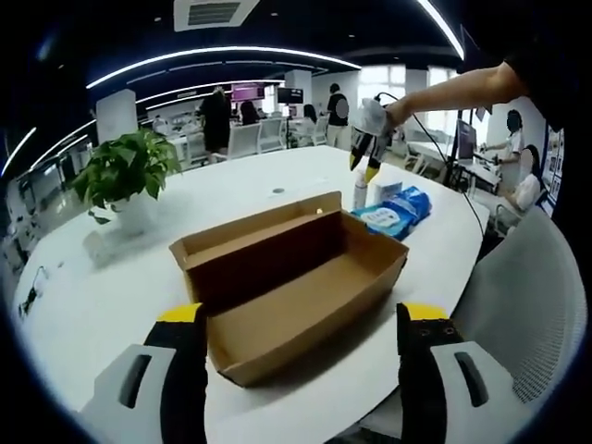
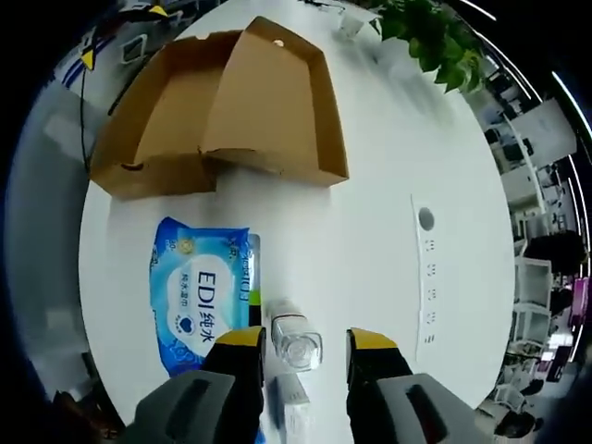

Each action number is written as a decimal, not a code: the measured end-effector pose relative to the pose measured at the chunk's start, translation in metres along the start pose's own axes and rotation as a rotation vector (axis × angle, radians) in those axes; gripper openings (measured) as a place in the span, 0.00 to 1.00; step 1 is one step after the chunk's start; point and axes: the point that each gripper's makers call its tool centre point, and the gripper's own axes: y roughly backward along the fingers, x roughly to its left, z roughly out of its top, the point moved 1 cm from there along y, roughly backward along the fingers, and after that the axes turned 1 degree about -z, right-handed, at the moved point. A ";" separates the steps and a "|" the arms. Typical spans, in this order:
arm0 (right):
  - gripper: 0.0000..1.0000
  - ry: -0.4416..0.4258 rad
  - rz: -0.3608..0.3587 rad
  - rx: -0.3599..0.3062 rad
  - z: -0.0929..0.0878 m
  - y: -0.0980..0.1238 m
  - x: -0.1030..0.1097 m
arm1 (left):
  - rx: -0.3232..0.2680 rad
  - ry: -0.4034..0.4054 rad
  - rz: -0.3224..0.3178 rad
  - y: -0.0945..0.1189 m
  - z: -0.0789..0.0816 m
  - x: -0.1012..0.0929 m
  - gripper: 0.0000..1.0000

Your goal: Operate the shoe box by opening the lid, removing the specified soft item, and placing it in the target area until the item is outside and the box remains undamaged.

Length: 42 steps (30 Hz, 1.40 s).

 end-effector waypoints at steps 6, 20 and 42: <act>0.31 -0.133 -0.027 -0.070 0.017 0.004 -0.008 | 0.015 0.003 0.019 -0.001 -0.005 0.006 0.79; 0.33 -0.413 -0.037 -0.198 0.057 -0.005 -0.018 | -0.011 0.145 0.122 0.000 -0.013 0.035 0.74; 0.31 -0.845 -0.018 -0.323 0.094 -0.034 -0.015 | 0.044 0.308 0.328 0.001 -0.046 0.085 0.31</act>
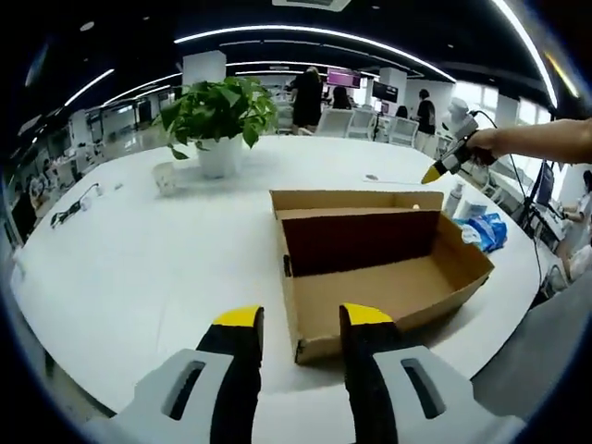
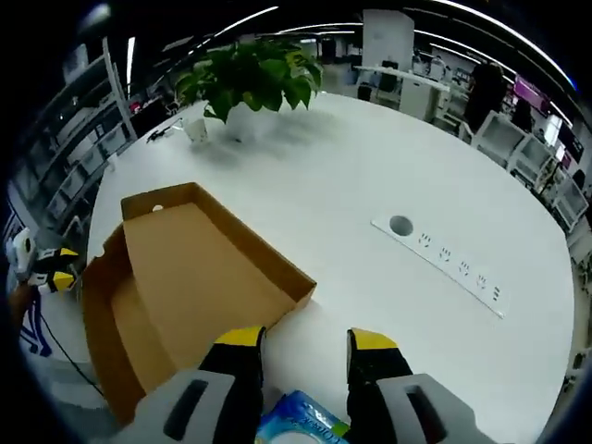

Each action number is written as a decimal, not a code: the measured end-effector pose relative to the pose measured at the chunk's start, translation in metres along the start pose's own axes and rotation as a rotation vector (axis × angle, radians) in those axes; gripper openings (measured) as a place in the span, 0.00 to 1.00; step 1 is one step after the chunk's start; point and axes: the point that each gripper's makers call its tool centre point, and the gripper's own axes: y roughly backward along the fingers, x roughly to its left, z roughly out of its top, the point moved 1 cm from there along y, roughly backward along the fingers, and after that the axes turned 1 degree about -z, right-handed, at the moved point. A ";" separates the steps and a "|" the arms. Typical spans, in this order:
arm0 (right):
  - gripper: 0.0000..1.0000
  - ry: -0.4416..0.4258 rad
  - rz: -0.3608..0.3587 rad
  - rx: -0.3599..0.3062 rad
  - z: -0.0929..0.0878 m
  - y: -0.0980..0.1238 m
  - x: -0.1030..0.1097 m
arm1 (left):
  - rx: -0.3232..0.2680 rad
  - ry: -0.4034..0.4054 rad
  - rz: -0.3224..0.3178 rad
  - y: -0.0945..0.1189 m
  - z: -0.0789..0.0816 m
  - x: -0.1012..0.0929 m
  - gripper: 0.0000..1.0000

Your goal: Operate the shoe box by opening the lid, removing the specified soft item, and placing it in the target area until the item is outside and the box remains undamaged.

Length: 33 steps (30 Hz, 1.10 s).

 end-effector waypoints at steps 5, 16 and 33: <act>0.29 -0.035 -0.023 -0.005 -0.006 -0.003 0.005 | 0.029 0.013 0.011 -0.004 -0.007 -0.002 0.24; 0.23 -0.216 -0.007 -0.003 -0.011 -0.015 0.018 | 0.065 0.058 0.051 -0.010 -0.014 -0.002 0.06; 0.09 -0.436 -0.010 0.030 0.000 -0.056 0.004 | 0.078 0.033 0.066 -0.013 -0.014 0.000 0.00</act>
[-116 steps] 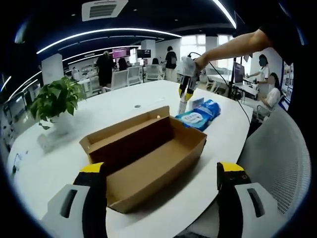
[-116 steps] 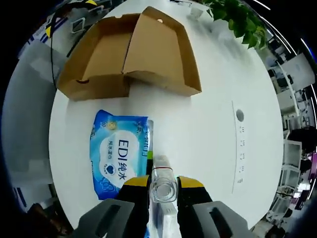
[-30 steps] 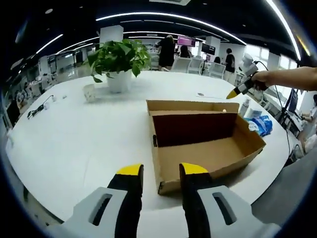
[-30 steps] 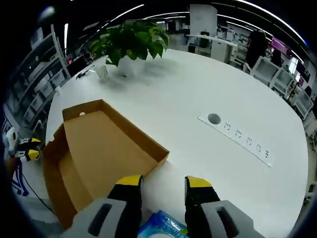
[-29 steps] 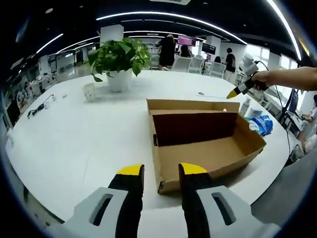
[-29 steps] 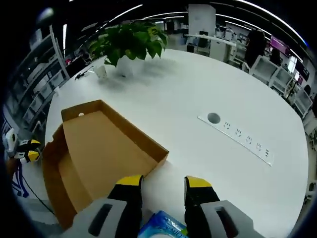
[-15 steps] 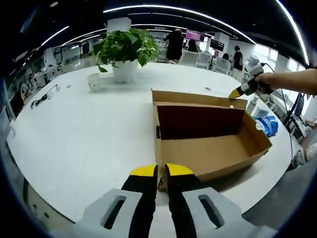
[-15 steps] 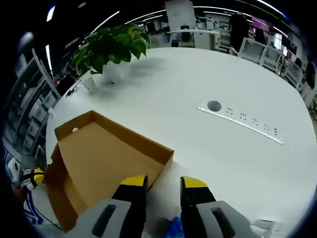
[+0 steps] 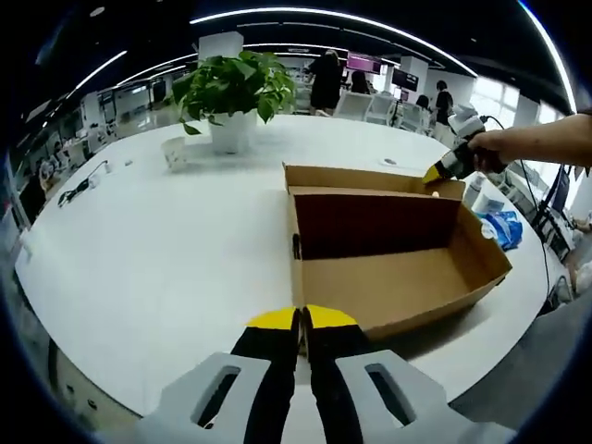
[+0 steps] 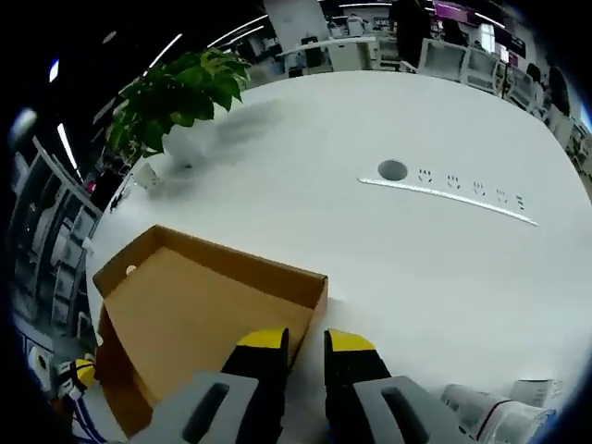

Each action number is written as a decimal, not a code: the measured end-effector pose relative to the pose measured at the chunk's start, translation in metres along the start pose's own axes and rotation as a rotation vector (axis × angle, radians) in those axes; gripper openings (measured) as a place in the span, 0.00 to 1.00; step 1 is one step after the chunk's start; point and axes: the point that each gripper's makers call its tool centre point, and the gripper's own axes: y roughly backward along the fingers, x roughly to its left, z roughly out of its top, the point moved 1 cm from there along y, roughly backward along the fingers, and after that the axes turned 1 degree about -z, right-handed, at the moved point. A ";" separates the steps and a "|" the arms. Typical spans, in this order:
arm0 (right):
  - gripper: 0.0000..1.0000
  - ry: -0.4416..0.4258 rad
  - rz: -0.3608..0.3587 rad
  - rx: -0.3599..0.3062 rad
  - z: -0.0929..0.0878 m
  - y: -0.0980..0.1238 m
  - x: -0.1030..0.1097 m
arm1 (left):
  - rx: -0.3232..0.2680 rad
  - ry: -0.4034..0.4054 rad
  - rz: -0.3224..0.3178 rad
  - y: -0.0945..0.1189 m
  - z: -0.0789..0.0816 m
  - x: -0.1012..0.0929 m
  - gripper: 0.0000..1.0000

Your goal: Operate the shoe box by opening the lid, removing the specified soft item, and placing it in the target area until the item is outside and the box remains undamaged.

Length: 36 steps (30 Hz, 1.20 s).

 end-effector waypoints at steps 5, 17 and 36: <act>0.04 -0.061 0.021 0.021 -0.004 -0.003 0.003 | 0.003 -0.004 -0.003 0.000 0.000 0.001 0.00; 0.00 -0.001 0.026 -0.007 -0.005 0.011 0.010 | 0.010 0.013 -0.014 0.000 0.000 -0.001 0.00; 0.00 0.044 0.058 -0.085 0.011 0.043 0.020 | 0.005 0.006 -0.012 0.000 -0.002 -0.001 0.00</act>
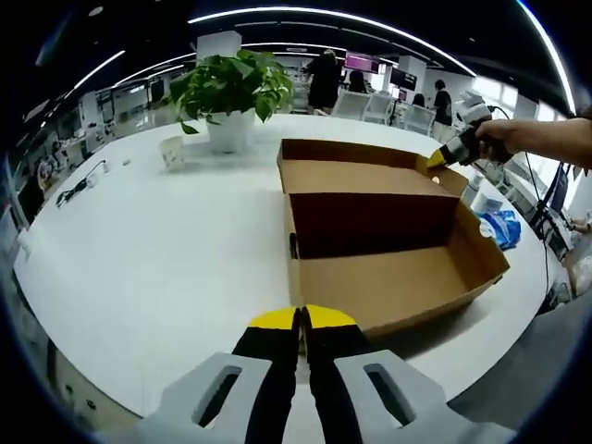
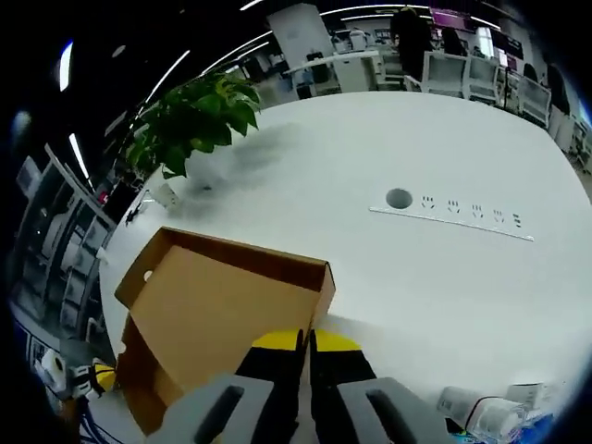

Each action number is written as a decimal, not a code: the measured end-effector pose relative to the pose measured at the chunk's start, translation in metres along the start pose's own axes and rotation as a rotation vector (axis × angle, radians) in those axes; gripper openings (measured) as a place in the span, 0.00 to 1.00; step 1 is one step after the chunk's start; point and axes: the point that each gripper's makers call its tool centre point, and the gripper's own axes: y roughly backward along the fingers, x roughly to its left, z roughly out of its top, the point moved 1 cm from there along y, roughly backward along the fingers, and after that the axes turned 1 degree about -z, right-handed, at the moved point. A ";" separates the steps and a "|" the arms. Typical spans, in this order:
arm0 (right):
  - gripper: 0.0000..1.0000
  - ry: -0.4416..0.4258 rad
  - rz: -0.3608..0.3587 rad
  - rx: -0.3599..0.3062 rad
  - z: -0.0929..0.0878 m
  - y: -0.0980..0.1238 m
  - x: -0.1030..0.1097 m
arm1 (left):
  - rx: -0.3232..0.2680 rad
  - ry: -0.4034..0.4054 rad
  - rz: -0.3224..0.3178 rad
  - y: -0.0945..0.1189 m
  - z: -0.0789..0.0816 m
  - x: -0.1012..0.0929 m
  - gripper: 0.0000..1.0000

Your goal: Operate the shoe box by opening the lid, removing the specified soft item, and placing it in the target area until the item is outside and the box remains undamaged.

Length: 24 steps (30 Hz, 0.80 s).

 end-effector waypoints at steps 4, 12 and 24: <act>0.00 0.016 0.005 -0.009 0.002 0.005 0.001 | 0.000 -0.005 0.002 0.000 0.000 0.000 0.00; 0.00 0.043 0.023 -0.042 0.008 0.019 0.007 | -0.002 -0.015 0.004 0.000 0.000 -0.001 0.00; 0.00 0.088 0.042 -0.108 0.003 0.048 0.023 | -0.003 -0.030 0.008 0.000 -0.001 -0.002 0.00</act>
